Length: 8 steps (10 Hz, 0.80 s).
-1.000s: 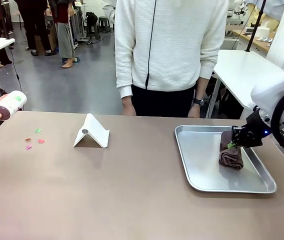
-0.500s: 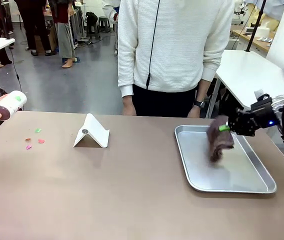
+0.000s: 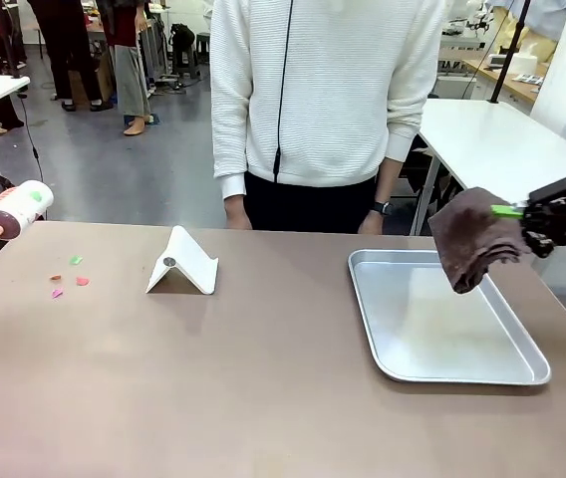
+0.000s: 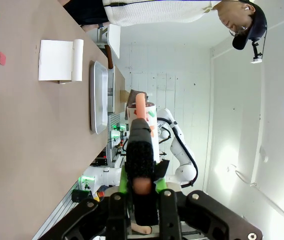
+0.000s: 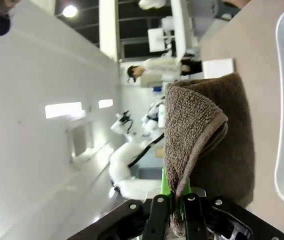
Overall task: Clean the surface of the table.
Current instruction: If a person points to the right, clean the right side of the table with your right hand, and if they point to the left, clean the left side with your left hand.
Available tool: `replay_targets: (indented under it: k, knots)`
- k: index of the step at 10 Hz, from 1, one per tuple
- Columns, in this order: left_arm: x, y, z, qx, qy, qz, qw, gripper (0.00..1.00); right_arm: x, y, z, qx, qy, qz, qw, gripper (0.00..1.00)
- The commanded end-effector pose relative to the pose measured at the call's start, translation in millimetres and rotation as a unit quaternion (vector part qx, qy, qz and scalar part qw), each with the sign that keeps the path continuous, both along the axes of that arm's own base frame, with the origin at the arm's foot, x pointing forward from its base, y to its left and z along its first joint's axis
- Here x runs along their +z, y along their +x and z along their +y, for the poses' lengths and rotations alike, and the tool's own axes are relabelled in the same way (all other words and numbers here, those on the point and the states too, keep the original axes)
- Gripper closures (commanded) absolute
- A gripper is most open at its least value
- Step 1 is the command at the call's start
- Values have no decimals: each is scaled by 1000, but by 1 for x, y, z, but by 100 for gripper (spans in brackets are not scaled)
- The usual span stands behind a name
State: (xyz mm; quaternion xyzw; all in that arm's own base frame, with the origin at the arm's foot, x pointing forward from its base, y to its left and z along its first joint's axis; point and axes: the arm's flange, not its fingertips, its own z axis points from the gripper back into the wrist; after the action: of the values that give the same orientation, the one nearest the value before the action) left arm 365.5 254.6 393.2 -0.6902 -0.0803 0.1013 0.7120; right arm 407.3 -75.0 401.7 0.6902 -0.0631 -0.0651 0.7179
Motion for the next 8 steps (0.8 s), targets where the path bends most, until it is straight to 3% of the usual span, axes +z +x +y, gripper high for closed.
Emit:
replay_targets:
  k: [1, 2, 3, 8]
  knots:
    - [3, -2, 0, 0, -1, -3, 1000, 100, 8, -12, -22, -15, -31, -8, 999, 93]
    - [3, -2, 0, 0, -1, -3, 1000, 100, 7, -17, -25, -52, -70, -33, 996, 93]
    - [3, -2, 0, 0, -1, -3, 1000, 100, 1, -7, -14, -4, -2, 0, 1000, 93]
    - [3, -2, 0, 0, -1, -3, 1000, 100, 1, -7, -14, -4, -2, 0, 1000, 93]
